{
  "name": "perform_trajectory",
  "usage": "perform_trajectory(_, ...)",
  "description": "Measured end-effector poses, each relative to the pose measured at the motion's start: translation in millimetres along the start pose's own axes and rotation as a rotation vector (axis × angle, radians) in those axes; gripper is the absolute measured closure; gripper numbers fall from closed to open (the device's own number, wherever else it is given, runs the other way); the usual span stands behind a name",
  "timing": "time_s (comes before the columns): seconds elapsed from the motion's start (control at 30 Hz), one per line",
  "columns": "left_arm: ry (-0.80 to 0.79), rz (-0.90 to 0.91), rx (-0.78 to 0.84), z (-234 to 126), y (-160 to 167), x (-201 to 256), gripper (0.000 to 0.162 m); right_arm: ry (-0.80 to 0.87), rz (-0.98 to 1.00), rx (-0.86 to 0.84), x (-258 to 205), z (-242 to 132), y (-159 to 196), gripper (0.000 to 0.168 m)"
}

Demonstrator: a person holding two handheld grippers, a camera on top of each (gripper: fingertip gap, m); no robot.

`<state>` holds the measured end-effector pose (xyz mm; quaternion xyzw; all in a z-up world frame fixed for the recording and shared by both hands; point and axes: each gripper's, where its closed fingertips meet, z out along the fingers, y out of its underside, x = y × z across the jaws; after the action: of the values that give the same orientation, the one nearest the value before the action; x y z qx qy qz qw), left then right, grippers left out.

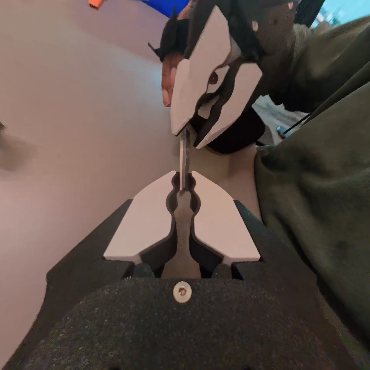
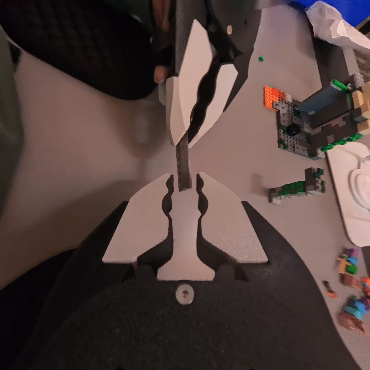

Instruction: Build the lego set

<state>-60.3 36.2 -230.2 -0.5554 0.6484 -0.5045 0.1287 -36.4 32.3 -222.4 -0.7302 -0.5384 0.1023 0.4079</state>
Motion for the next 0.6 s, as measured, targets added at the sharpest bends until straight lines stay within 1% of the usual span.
perform_trajectory(0.17,-0.110,0.184,-0.015,-1,-6,11,0.154,-0.170,0.241,0.137,-7,-10,-7,0.145)
perform_trajectory(0.3,-0.174,0.292,-0.026,-2,-9,18,0.154,-0.251,0.343,0.201,-12,-11,-12,0.145)
perform_trajectory(0.37,-0.190,0.324,-0.027,-2,-9,20,0.154,-0.276,0.350,0.214,-16,-10,-15,0.149)
perform_trajectory(0.43,-0.208,0.350,-0.038,-3,-8,21,0.154,-0.271,0.331,0.214,-17,-8,-16,0.160)
perform_trajectory(0.6,-0.232,0.387,-0.020,-7,-9,23,0.154,-0.201,0.218,0.222,-16,-8,-20,0.161)
